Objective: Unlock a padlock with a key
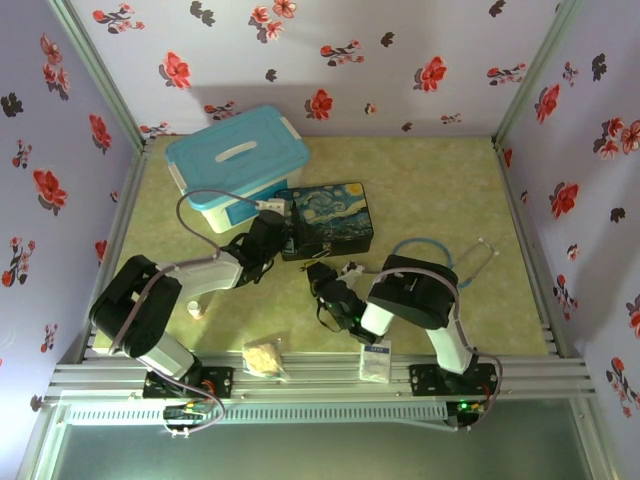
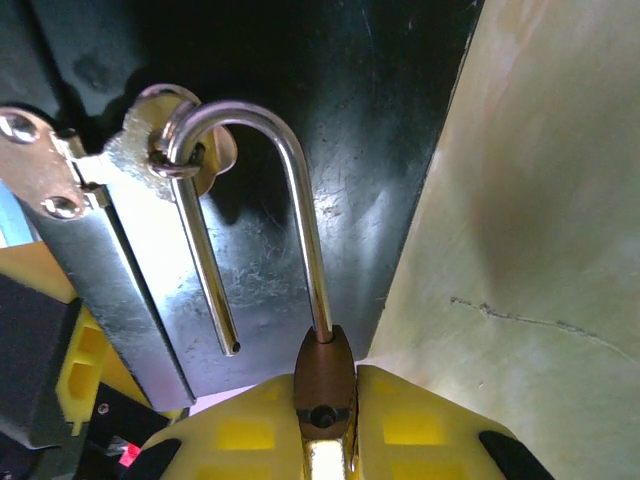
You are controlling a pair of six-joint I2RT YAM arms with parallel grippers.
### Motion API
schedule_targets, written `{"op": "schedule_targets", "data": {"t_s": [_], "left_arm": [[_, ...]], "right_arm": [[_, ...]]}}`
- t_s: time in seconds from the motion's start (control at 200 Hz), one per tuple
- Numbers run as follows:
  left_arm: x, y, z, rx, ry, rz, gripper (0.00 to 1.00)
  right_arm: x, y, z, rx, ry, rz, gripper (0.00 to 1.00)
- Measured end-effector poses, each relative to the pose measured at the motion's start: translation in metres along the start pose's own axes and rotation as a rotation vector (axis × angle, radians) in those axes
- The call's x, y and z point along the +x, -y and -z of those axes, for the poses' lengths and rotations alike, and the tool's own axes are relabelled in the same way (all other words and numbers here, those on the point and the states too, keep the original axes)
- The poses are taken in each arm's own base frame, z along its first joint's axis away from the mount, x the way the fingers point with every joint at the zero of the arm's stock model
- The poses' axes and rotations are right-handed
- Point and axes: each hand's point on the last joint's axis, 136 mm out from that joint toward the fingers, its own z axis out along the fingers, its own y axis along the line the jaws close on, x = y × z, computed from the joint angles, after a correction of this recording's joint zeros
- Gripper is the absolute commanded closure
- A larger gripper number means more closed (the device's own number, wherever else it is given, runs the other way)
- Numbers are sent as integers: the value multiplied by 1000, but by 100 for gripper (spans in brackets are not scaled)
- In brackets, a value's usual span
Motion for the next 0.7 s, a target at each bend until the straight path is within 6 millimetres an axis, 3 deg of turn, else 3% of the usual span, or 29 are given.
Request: {"op": "schedule_targets", "data": {"t_s": [0.31, 0.7], "left_arm": [[0, 1, 0, 12, 16, -2, 40], [0, 2, -2, 31, 46, -4, 49]], "right_arm": [[-16, -1, 6, -27, 78, -17, 99], [-30, -5, 0, -77, 132, -50, 98]]}}
